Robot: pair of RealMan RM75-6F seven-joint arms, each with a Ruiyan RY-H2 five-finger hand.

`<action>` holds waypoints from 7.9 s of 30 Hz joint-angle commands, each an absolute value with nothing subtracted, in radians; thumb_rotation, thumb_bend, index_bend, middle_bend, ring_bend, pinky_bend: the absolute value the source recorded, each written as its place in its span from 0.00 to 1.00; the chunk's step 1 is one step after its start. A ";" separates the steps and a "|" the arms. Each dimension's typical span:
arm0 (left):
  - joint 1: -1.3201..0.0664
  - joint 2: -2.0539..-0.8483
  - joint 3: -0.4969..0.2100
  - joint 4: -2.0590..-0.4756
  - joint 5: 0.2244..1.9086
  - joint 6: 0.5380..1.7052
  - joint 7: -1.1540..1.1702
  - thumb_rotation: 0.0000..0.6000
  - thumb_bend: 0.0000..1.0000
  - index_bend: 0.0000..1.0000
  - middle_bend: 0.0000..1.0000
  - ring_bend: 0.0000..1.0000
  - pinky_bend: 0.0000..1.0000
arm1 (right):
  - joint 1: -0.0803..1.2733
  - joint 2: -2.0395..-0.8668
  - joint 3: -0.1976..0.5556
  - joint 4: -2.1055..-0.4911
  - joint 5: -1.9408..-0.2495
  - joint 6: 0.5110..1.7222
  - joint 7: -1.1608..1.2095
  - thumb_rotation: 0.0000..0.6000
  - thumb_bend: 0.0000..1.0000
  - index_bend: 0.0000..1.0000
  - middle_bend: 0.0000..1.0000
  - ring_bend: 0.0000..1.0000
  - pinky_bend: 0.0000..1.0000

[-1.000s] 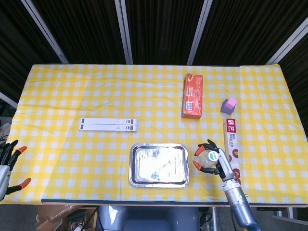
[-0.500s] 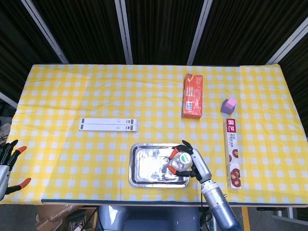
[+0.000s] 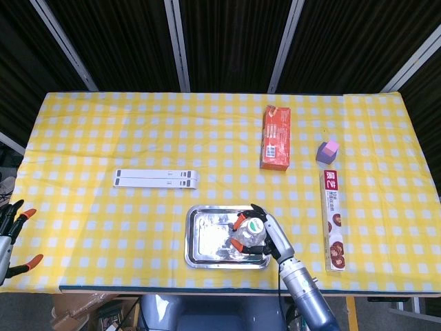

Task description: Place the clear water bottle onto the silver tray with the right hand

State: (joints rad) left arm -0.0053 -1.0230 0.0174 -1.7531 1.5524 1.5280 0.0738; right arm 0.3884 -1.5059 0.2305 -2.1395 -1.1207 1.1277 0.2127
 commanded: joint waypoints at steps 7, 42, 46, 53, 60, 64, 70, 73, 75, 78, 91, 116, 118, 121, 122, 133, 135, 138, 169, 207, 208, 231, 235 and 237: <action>-0.002 -1.023 0.016 -1.755 1.550 1.533 0.073 1.00 0.20 0.15 0.00 0.00 0.00 | 0.403 -1.298 0.363 -2.356 -1.071 1.173 0.139 1.00 0.60 0.79 0.58 0.27 0.00; -0.002 -1.021 0.016 -1.757 1.550 1.533 0.068 1.00 0.20 0.15 0.00 0.00 0.00 | 0.366 -1.389 0.178 -2.115 -1.191 1.088 0.361 1.00 0.60 0.80 0.59 0.28 0.00; 0.000 -1.019 0.016 -1.758 1.552 1.536 0.063 1.00 0.20 0.15 0.00 0.00 0.00 | 0.378 -1.297 0.223 -2.251 -1.140 1.117 0.262 1.00 0.61 0.81 0.60 0.28 0.00; 0.004 -1.013 0.016 -1.755 1.553 1.543 0.042 1.00 0.20 0.15 0.00 0.00 0.00 | 0.434 -1.215 0.357 -2.356 -1.064 1.184 0.147 1.00 0.61 0.81 0.60 0.28 0.00; 0.005 -1.010 0.016 -1.755 1.554 1.545 0.034 1.00 0.20 0.15 0.00 0.00 0.00 | 0.446 -1.132 0.411 -2.356 -1.056 1.167 0.177 1.00 0.61 0.81 0.60 0.28 0.00; 0.006 -1.011 0.017 -1.755 1.555 1.546 0.038 1.00 0.20 0.15 0.00 0.00 0.00 | 0.436 -1.094 0.405 -2.356 -1.044 1.146 0.213 1.00 0.61 0.81 0.60 0.28 0.00; 0.007 -1.013 0.018 -1.757 1.561 1.549 0.041 1.00 0.20 0.15 0.00 0.00 0.00 | 0.416 -1.086 0.333 -2.356 -1.002 1.105 0.238 1.00 0.61 0.81 0.60 0.28 0.00; 0.009 -1.012 0.018 -1.757 1.560 1.550 0.040 1.00 0.20 0.15 0.00 0.00 0.00 | 0.407 -1.125 0.273 -2.350 -0.965 1.099 0.229 1.00 0.62 0.81 0.60 0.28 0.00; 0.009 -1.011 0.018 -1.757 1.561 1.552 0.038 1.00 0.20 0.15 0.00 0.00 0.00 | 0.405 -1.160 0.247 -2.324 -0.966 1.091 0.236 1.00 0.62 0.81 0.60 0.28 0.00; 0.010 -1.010 0.017 -1.755 1.562 1.555 0.035 1.00 0.20 0.15 0.00 0.00 0.00 | 0.398 -1.240 0.204 -2.249 -1.001 1.065 0.271 1.00 0.62 0.81 0.60 0.28 0.00; 0.005 -1.011 0.018 -1.754 1.563 1.545 0.035 1.00 0.20 0.15 0.00 0.00 0.00 | 0.434 -1.503 0.178 -2.130 -1.123 1.103 0.204 1.00 0.63 0.82 0.60 0.28 0.00; -0.001 -1.012 0.005 -1.754 1.524 1.528 0.036 1.00 0.20 0.15 0.00 0.00 0.00 | 0.248 -1.208 0.222 -2.042 -1.151 1.182 0.479 1.00 0.64 0.82 0.60 0.29 0.00; -0.001 -1.014 0.006 -1.757 1.525 1.527 0.042 1.00 0.20 0.15 0.00 0.00 0.00 | 0.226 -1.150 0.225 -2.009 -1.190 1.168 0.570 1.00 0.64 0.82 0.60 0.29 0.00; 0.001 -1.018 0.008 -1.761 1.531 1.531 0.055 1.00 0.20 0.15 0.00 0.00 0.00 | 0.210 -1.085 0.233 -1.979 -1.227 1.148 0.673 1.00 0.64 0.82 0.60 0.29 0.00; 0.001 -1.019 0.009 -1.762 1.532 1.531 0.058 1.00 0.20 0.15 0.00 0.00 0.00 | 0.206 -1.074 0.234 -1.982 -1.234 1.145 0.693 1.00 0.64 0.82 0.60 0.29 0.00; -0.003 -1.018 0.012 -1.762 1.537 1.525 0.056 1.00 0.20 0.15 0.00 0.00 0.00 | 0.300 -1.236 0.203 -2.069 -1.234 1.094 0.485 1.00 0.64 0.82 0.60 0.29 0.00; -0.003 -1.014 0.011 -1.759 1.535 1.522 0.042 1.00 0.20 0.15 0.00 0.00 0.00 | 0.332 -1.308 0.196 -2.084 -1.210 1.091 0.392 1.00 0.64 0.82 0.60 0.29 0.00; -0.004 -1.009 0.008 -1.752 1.529 1.522 0.026 1.00 0.20 0.15 0.00 0.00 0.00 | 0.364 -1.423 0.187 -2.106 -1.153 1.116 0.262 1.00 0.64 0.82 0.60 0.29 0.00; -0.022 -1.018 0.006 -1.753 1.514 1.490 0.053 1.00 0.20 0.15 0.00 0.00 0.00 | 0.410 -1.966 0.198 -1.802 -1.105 1.291 0.056 1.00 0.64 0.82 0.60 0.30 0.00; -0.026 -1.025 0.009 -1.755 1.513 1.486 0.075 1.00 0.20 0.15 0.00 0.00 0.00 | 0.386 -1.941 0.166 -1.720 -1.146 1.131 0.121 1.00 0.12 0.22 0.25 0.11 0.00; -0.027 -1.026 0.010 -1.756 1.514 1.485 0.077 1.00 0.20 0.15 0.00 0.00 0.00 | 0.386 -1.939 0.165 -1.721 -1.145 1.127 0.120 1.00 0.12 0.21 0.24 0.10 0.00; -0.025 -1.032 0.010 -1.760 1.511 1.489 0.099 1.00 0.20 0.15 0.00 0.00 0.00 | 0.305 -1.610 0.122 -1.810 -1.264 1.063 0.372 1.00 0.11 0.14 0.15 0.05 0.00; -0.026 -1.037 0.010 -1.763 1.509 1.487 0.113 1.00 0.20 0.15 0.00 0.00 0.00 | 0.286 -1.514 0.078 -1.814 -1.360 1.049 0.506 1.00 0.11 0.14 0.14 0.04 0.00; -0.026 -1.039 0.011 -1.763 1.509 1.485 0.120 1.00 0.20 0.15 0.00 0.00 0.00 | 0.281 -1.474 0.058 -1.811 -1.404 1.047 0.553 1.00 0.11 0.14 0.14 0.03 0.00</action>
State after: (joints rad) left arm -0.0260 -1.0385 0.0109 -1.7630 1.5093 1.4860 0.1193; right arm 0.2994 -1.5426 0.0984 -1.8078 -1.3346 1.0623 0.4796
